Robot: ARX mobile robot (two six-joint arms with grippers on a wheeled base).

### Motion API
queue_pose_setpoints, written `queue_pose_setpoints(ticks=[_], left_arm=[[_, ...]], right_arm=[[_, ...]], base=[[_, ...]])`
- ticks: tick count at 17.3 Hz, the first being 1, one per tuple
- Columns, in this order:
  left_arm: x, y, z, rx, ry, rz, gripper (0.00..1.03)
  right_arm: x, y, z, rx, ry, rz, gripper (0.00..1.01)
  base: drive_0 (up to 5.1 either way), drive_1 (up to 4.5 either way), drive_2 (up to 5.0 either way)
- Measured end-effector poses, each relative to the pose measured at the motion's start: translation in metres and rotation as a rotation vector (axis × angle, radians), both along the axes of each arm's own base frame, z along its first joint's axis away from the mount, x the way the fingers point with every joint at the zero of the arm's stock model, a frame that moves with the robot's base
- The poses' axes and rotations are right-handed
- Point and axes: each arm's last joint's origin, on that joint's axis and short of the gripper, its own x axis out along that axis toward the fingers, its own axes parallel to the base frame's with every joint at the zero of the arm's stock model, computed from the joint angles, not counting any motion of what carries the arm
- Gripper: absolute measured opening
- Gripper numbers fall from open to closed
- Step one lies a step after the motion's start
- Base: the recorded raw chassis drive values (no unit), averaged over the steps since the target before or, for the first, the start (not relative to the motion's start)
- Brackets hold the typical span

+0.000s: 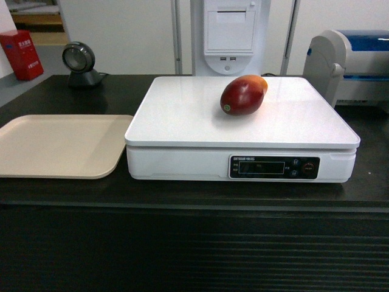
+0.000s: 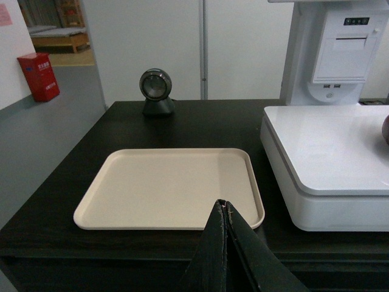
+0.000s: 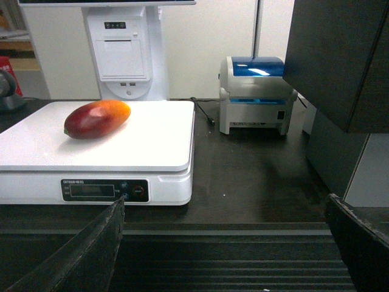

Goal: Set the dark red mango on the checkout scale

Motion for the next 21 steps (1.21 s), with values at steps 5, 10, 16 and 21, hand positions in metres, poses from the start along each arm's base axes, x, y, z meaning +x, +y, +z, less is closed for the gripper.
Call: queue_pose_setpoints(ticks=[5, 10, 16, 21], left_arm=[[-0.007, -0.001, -0.005, 0.0, 0.001, -0.019, 0.02], [-0.021, -0.001, -0.016, 0.001, -0.029, -0.018, 0.02], [-0.032, -0.001, -0.017, 0.0, -0.014, -0.018, 0.02], [-0.038, -0.001, -0.017, 0.0, -0.016, -0.018, 0.02]], right_arm=[[0.0, 0.0, 0.0, 0.0, 0.0, 0.0, 0.98], [0.0, 0.0, 0.0, 0.0, 0.0, 0.0, 0.98], [0.0, 0.0, 0.0, 0.0, 0.0, 0.0, 0.98], [0.0, 0.0, 0.0, 0.0, -0.001, 0.0, 0.98]], base=[[0.0, 0.0, 0.0], [0.0, 0.0, 0.0], [0.0, 0.0, 0.0], [0.0, 0.0, 0.0]])
